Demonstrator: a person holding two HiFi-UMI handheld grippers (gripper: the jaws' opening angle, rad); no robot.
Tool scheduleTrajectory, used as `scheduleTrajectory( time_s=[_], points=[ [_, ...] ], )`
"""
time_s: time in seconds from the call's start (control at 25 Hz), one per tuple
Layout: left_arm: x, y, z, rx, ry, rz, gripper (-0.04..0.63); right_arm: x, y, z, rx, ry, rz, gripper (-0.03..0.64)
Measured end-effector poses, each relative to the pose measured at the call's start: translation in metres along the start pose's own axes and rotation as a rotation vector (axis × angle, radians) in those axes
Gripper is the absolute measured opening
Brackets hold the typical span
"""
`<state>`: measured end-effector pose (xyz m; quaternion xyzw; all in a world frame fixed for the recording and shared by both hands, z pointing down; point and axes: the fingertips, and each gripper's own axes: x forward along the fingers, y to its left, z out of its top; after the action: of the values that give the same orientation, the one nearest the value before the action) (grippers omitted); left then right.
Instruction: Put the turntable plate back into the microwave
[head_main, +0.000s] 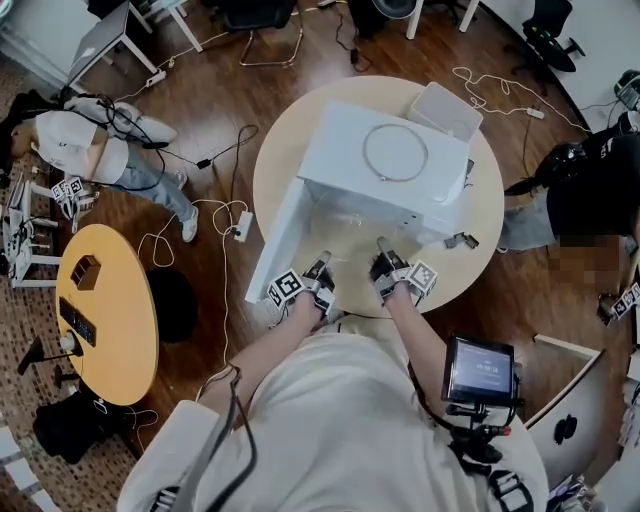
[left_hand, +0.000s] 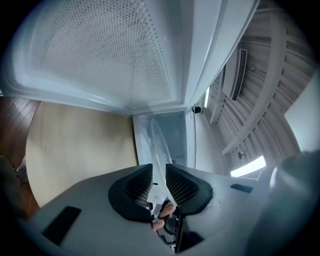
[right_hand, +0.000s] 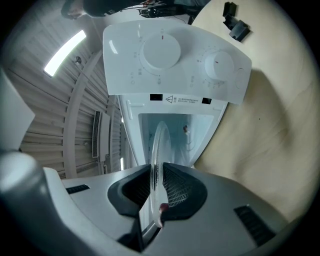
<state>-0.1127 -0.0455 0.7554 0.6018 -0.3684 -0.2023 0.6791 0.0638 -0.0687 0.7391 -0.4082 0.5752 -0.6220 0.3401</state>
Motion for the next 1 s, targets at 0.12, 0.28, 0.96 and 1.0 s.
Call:
scheduleTrajectory(
  time_s=[0.12,0.28,0.96,1.0],
  points=[
    [0.006,-0.001,0.005,0.012,-0.004,0.010,0.064,0.005,0.002,0.002,-0.002,-0.021,0.009,0.043],
    [0.017,-0.002,0.007,0.036,0.002,0.025,0.064,0.010,0.004,0.006,-0.012,-0.041,0.006,0.043],
    [0.045,0.000,0.018,0.102,0.002,0.091,0.064,0.027,-0.017,0.022,0.010,-0.097,-0.006,0.043],
    [0.047,0.000,0.018,0.104,0.000,0.093,0.064,0.029,-0.017,0.023,0.011,-0.096,0.003,0.043]
  ],
)
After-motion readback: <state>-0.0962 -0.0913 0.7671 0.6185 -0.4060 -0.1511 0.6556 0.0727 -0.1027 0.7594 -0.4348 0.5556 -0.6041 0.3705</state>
